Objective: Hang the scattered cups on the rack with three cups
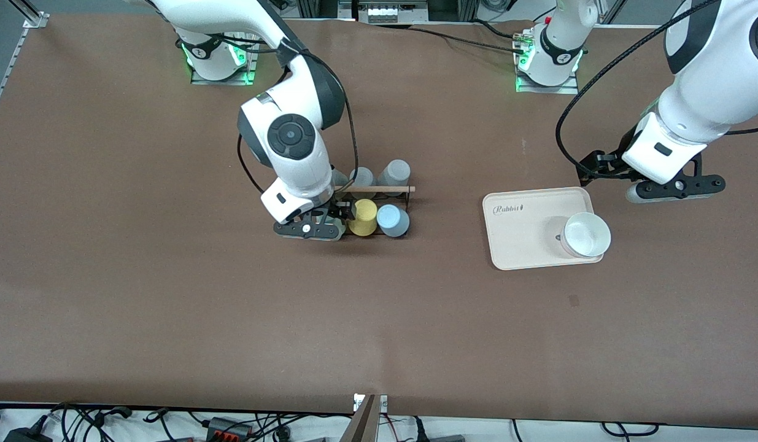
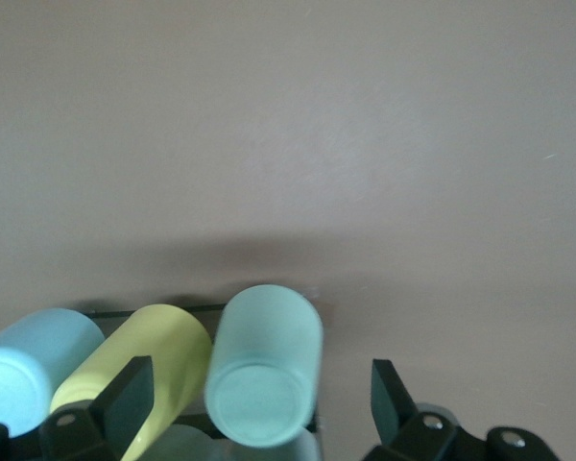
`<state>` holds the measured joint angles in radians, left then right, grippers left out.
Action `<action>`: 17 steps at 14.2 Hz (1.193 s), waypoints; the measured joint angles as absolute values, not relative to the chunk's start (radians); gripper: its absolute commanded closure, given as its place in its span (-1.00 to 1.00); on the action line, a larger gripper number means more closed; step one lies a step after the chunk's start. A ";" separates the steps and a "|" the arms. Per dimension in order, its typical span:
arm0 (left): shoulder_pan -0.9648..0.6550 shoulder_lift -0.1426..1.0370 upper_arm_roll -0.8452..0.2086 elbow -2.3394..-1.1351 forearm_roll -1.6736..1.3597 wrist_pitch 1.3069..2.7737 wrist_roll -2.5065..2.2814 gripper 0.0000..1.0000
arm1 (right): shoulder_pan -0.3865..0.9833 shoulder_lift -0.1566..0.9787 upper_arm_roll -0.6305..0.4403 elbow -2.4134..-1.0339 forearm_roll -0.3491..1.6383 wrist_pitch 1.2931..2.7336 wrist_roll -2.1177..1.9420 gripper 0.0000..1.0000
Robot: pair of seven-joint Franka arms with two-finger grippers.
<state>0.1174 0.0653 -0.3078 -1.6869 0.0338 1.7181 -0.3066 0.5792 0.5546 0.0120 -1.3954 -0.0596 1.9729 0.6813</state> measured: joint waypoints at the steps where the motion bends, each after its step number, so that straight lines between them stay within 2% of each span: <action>1: 0.117 0.065 -0.308 -1.687 0.034 1.718 -0.307 -1.00 | 0.554 0.547 0.009 -1.349 -0.062 1.910 0.638 -1.00; 4: 0.117 0.065 -0.308 -1.687 0.033 1.720 -0.306 -1.00 | 0.437 0.501 -0.010 -1.251 -0.064 1.771 0.504 -1.00; 9: 0.117 0.065 -0.308 -1.686 0.021 1.723 -0.305 -1.00 | 0.207 0.395 -0.016 -1.258 -0.062 1.637 0.217 -1.00; 12: 0.117 0.065 -0.308 -1.686 0.017 1.723 -0.305 -1.00 | 0.146 0.313 -0.016 -1.315 -0.062 1.599 0.141 -1.00; 17: 0.117 0.065 -0.308 -1.686 0.016 1.724 -0.305 -1.00 | 0.049 0.137 -0.017 -1.501 -0.031 1.612 0.047 -1.00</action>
